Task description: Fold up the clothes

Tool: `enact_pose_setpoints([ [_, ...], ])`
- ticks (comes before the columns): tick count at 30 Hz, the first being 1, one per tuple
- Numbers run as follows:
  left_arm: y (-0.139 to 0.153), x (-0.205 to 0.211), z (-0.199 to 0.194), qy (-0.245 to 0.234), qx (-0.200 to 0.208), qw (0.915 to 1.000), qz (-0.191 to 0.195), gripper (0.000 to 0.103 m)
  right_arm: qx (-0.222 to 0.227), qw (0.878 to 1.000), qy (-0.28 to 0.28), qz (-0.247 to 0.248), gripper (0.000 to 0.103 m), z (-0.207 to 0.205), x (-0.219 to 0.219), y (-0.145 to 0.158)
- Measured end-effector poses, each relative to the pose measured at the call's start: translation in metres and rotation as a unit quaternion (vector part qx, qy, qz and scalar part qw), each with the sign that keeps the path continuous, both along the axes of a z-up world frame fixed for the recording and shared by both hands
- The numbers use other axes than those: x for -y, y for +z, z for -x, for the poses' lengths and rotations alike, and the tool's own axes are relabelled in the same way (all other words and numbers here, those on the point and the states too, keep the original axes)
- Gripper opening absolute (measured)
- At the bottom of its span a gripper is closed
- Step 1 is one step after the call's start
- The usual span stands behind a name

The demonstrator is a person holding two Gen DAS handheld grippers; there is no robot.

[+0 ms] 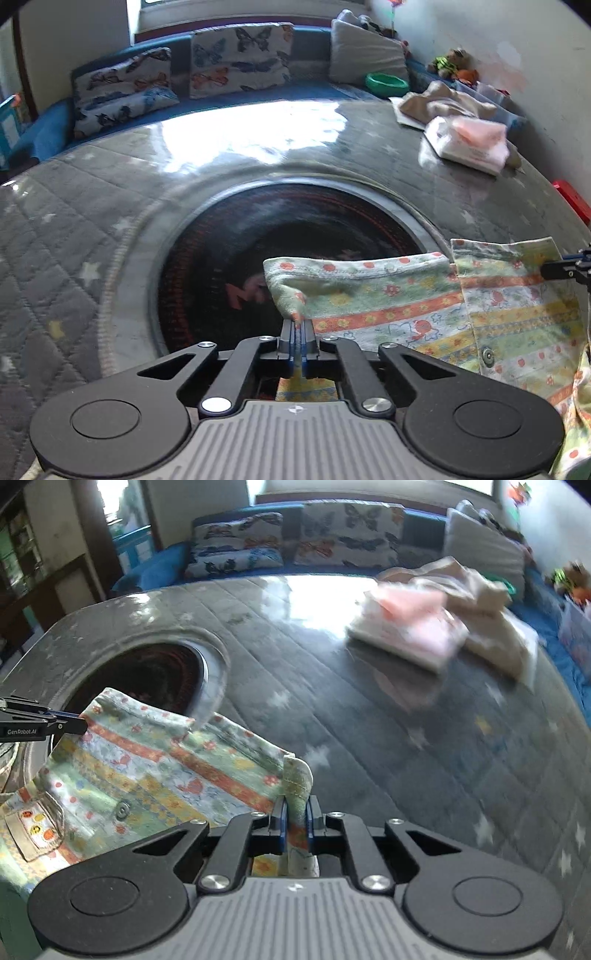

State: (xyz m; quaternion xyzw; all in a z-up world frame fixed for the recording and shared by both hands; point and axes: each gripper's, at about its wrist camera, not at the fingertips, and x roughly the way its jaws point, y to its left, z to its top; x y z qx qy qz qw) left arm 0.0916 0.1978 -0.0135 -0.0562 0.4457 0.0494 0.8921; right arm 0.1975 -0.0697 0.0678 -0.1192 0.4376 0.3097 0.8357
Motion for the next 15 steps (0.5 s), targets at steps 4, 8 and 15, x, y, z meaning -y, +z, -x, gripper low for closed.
enact_pose_setpoints([
  [4,0.01,-0.021,0.008,0.03,0.014,0.9994,-0.007,0.002,0.017,1.0,0.023,-0.005,0.008,-0.011,-0.031,0.01],
  [8,0.019,-0.049,0.013,0.068,0.028,0.9971,-0.023,0.0,0.046,0.998,0.038,-0.014,0.007,-0.023,-0.066,0.021],
  [15,0.025,-0.094,0.011,0.118,0.036,0.9923,-0.01,0.001,0.088,0.995,0.034,-0.023,0.008,-0.05,-0.121,0.03],
])
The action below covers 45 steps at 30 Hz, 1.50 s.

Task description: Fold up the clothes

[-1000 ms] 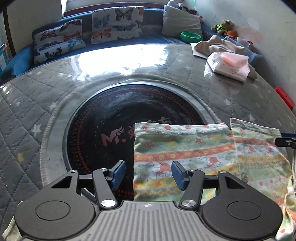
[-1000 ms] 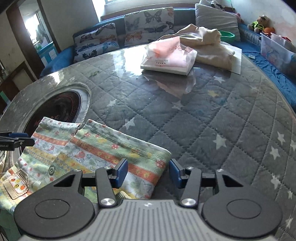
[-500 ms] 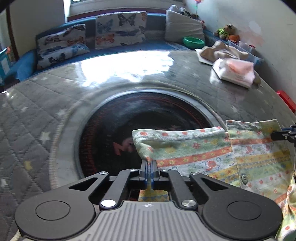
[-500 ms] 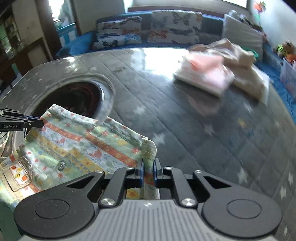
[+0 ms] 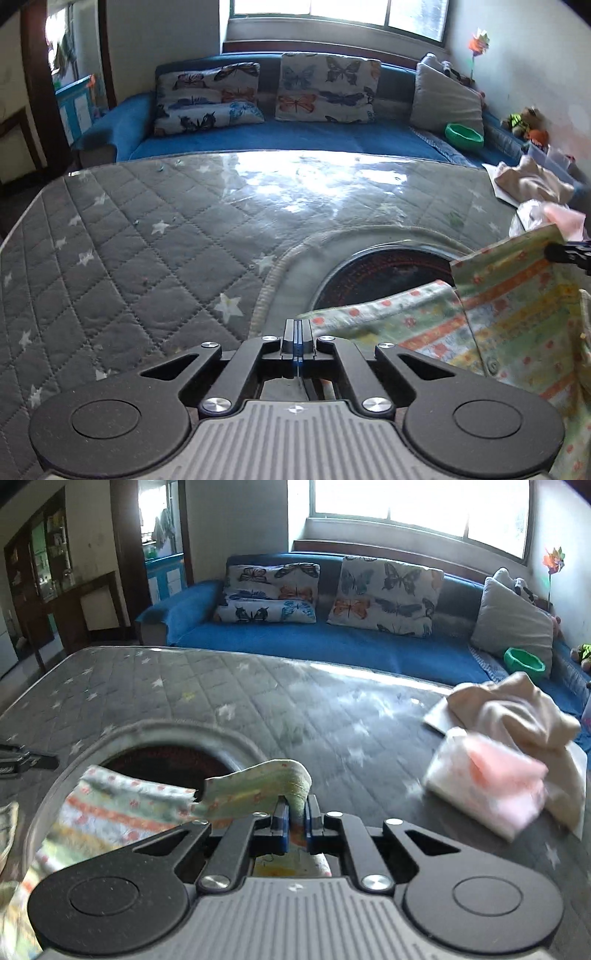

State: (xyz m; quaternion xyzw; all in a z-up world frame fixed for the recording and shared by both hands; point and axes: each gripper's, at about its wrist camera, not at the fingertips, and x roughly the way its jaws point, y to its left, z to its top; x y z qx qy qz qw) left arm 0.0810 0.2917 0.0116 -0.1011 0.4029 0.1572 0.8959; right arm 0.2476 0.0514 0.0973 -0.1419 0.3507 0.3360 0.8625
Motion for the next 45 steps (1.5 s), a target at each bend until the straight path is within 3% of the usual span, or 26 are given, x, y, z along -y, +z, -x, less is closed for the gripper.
enact_pose_setpoints([
  [2,-0.001,0.002,0.004,-0.008,0.0,0.9999,0.007,0.002,0.012,1.0,-0.001,0.009,0.017,-0.008,-0.009,-0.006],
  [5,-0.003,0.011,0.012,-0.025,-0.002,0.9996,0.014,0.01,0.005,1.0,-0.006,0.009,0.024,-0.012,-0.005,-0.011],
  [7,-0.004,0.02,0.02,-0.036,0.004,0.9992,0.015,0.02,-0.01,1.0,0.0,0.012,0.027,-0.008,0.003,-0.013],
  [9,-0.004,0.027,0.031,-0.039,0.01,0.9989,0.023,0.034,-0.012,1.0,0.004,0.016,0.041,0.0,0.016,-0.013],
  [10,-0.004,0.03,0.037,-0.04,0.013,0.9988,0.027,0.044,-0.009,1.0,0.004,0.02,0.043,0.006,0.028,-0.014],
  [14,-0.003,0.043,0.064,-0.04,0.017,0.9986,0.03,0.059,-0.015,0.999,-0.035,0.016,0.044,0.019,0.074,-0.017],
  [16,-0.003,0.046,0.077,-0.032,0.021,0.9988,0.03,0.076,-0.016,0.998,-0.059,0.01,0.048,0.023,0.097,-0.018],
  [21,-0.004,0.051,0.109,-0.013,0.027,0.9992,0.025,0.092,-0.018,0.995,-0.097,0.003,0.056,0.024,0.131,-0.029],
  [25,-0.002,0.054,0.137,0.02,0.037,0.9985,0.035,0.098,-0.02,0.993,-0.117,-0.017,0.056,0.022,0.144,-0.036],
  [30,0.002,0.057,0.17,0.062,0.05,0.9961,0.039,0.103,-0.01,0.995,-0.091,-0.037,0.057,0.037,0.147,-0.03],
  [35,-0.002,0.051,0.193,0.114,0.053,0.9908,0.05,0.103,0.038,0.997,-0.073,-0.007,0.062,0.034,0.14,-0.023],
  [40,-0.004,0.048,0.212,0.153,0.049,0.9856,0.054,0.103,0.0,0.998,-0.057,0.004,0.062,-0.002,0.132,-0.041],
  [42,-0.005,0.048,0.218,0.162,0.046,0.9843,0.054,0.103,-0.013,0.998,-0.057,-0.005,0.057,-0.008,0.132,-0.046],
  [44,-0.005,0.047,0.221,0.168,0.044,0.9833,0.055,0.103,-0.033,0.998,-0.057,-0.016,0.038,-0.012,0.134,-0.051],
  [45,-0.005,0.047,0.223,0.171,0.043,0.9829,0.055,0.103,-0.043,0.997,-0.057,-0.022,0.033,-0.013,0.135,-0.053],
])
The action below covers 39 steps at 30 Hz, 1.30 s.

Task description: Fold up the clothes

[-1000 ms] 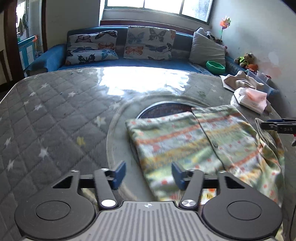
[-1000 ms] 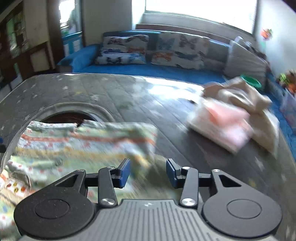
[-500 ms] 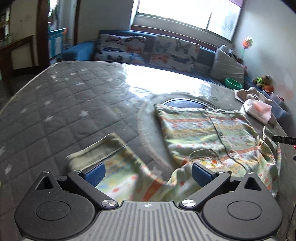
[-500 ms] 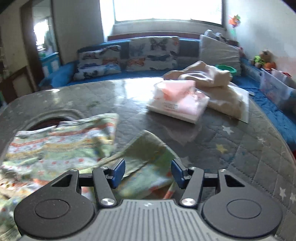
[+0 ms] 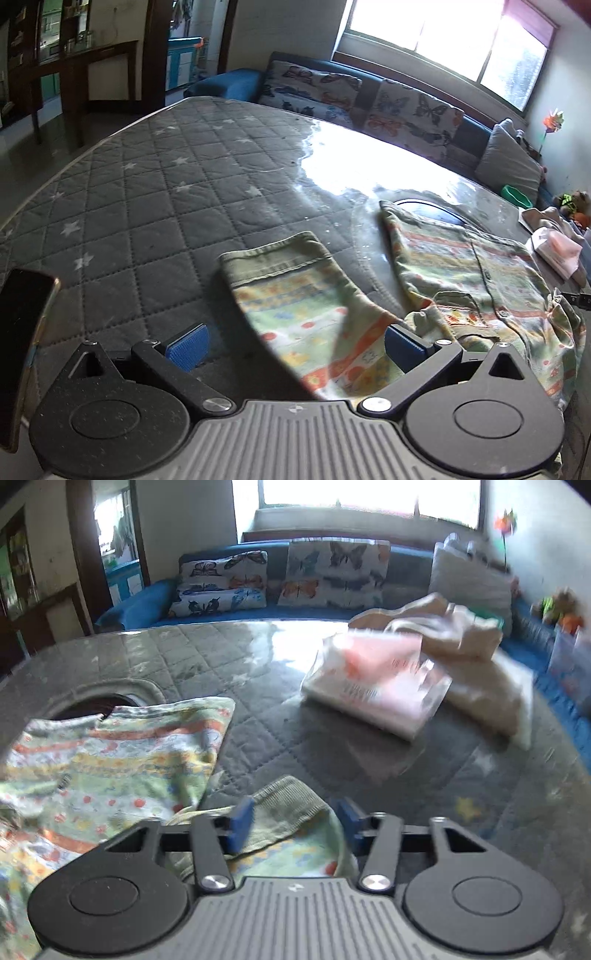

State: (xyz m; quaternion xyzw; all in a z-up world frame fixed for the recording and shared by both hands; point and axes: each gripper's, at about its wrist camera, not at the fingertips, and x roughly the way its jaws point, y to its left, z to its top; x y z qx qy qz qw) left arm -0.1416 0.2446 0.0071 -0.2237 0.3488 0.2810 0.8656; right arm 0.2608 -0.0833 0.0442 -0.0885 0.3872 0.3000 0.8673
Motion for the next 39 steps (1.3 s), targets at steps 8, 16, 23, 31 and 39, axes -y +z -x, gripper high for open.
enact_pose_setpoints([
  [8,0.002,-0.004,-0.006,0.005,0.006,1.0,0.006,0.103,0.04,0.997,-0.056,-0.019,0.003,0.019,0.038,0.021],
  [16,-0.001,-0.003,-0.013,0.003,0.005,0.9999,0.01,0.103,0.01,0.999,-0.034,-0.042,0.037,0.009,0.046,0.028],
  [23,0.008,-0.005,-0.005,0.013,-0.005,0.9999,-0.002,0.103,-0.02,0.999,-0.021,-0.032,0.042,-0.008,0.022,0.003],
  [31,0.013,-0.019,0.0,0.039,-0.006,0.9992,-0.004,0.103,0.008,0.999,-0.025,-0.034,0.003,0.011,0.037,0.01],
  [39,0.003,-0.022,-0.019,0.026,-0.014,0.9995,0.014,0.103,0.072,0.993,-0.084,-0.035,0.002,0.042,0.087,0.04],
])
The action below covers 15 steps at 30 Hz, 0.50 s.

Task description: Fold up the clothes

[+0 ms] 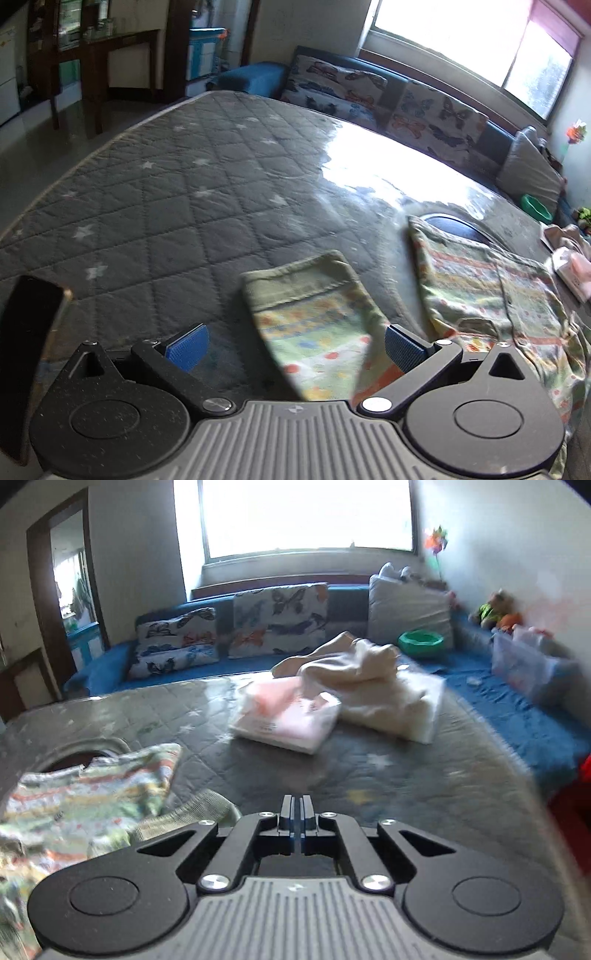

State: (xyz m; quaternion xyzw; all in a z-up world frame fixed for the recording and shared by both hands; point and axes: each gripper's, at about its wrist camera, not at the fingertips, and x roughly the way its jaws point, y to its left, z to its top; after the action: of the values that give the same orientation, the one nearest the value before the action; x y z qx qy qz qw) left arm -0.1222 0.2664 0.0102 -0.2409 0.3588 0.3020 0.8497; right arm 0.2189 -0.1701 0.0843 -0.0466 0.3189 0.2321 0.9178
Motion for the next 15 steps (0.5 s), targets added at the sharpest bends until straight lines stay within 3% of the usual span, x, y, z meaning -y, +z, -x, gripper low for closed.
enact_pose_setpoints([
  [4,0.001,0.02,-0.021,-0.044,0.007,0.999,0.008,0.103,-0.008,1.0,0.022,-0.005,0.03,0.003,-0.004,0.0],
  [8,0.006,0.056,-0.044,-0.108,0.018,0.9939,0.01,0.103,-0.029,0.999,0.034,-0.012,0.046,-0.007,-0.02,-0.009],
  [11,0.006,0.085,-0.064,-0.164,0.023,0.9859,0.026,0.103,-0.043,0.998,0.04,-0.015,0.046,-0.019,-0.034,-0.02],
  [15,0.0,0.128,-0.095,-0.246,0.016,0.9685,0.036,0.103,-0.057,0.997,0.052,-0.015,0.049,-0.032,-0.05,-0.03],
])
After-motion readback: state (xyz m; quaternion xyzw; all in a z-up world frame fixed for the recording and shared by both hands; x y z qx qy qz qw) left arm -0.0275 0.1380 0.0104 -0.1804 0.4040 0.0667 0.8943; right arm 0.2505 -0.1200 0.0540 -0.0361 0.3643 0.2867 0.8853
